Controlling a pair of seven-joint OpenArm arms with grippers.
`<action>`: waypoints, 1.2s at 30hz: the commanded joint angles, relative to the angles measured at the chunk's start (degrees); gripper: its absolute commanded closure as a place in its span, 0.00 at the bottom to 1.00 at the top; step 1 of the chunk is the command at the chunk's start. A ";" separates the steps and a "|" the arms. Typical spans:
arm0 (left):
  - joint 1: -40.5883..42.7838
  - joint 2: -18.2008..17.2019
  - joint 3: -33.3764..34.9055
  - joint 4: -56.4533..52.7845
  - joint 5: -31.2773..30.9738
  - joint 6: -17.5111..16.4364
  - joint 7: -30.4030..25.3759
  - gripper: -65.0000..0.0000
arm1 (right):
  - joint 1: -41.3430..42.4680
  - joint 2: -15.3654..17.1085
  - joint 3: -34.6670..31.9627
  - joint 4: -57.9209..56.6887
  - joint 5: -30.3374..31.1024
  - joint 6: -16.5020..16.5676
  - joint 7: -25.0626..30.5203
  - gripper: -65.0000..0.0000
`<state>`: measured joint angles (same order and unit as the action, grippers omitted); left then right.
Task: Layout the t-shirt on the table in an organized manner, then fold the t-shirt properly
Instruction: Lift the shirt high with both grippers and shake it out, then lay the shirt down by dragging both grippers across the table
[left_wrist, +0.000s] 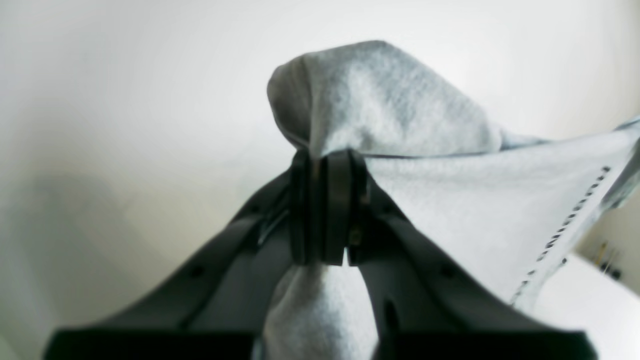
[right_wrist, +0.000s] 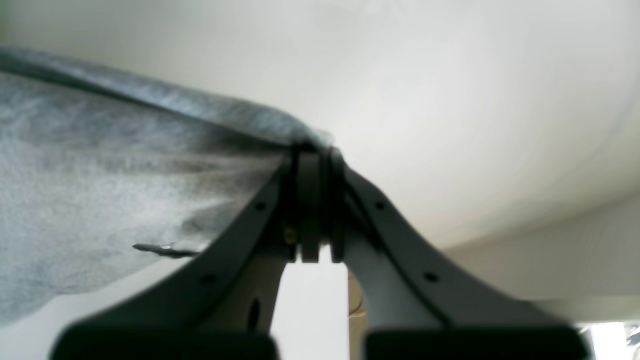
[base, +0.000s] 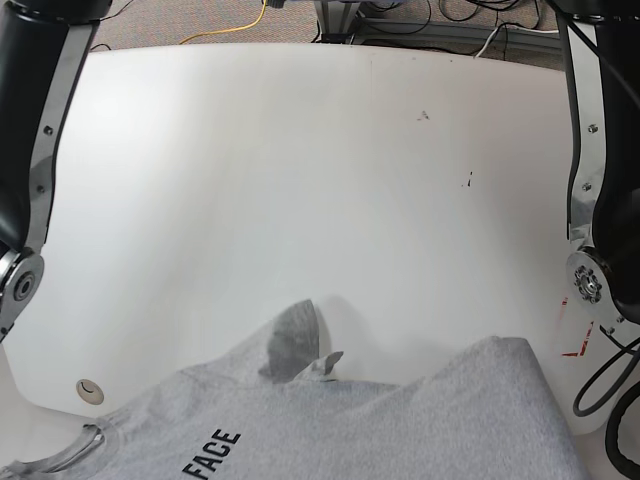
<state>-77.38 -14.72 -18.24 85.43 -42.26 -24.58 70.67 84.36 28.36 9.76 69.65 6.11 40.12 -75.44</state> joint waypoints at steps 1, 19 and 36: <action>-2.31 1.49 0.09 -0.20 -1.39 0.01 -1.97 0.99 | 3.42 1.75 -1.01 0.55 0.00 -0.12 0.85 1.00; 39.19 0.17 2.20 19.23 -9.30 0.01 -1.80 1.00 | -36.40 6.50 12.35 25.34 6.68 -0.12 -4.56 1.00; 82.79 0.00 -9.14 22.75 -9.39 0.01 -1.80 1.00 | -83.43 -8.71 28.70 40.99 13.54 -0.12 -4.56 1.00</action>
<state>3.31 -13.76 -25.23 107.07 -50.63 -24.47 70.72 5.32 19.84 37.04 108.81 18.48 40.03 -80.79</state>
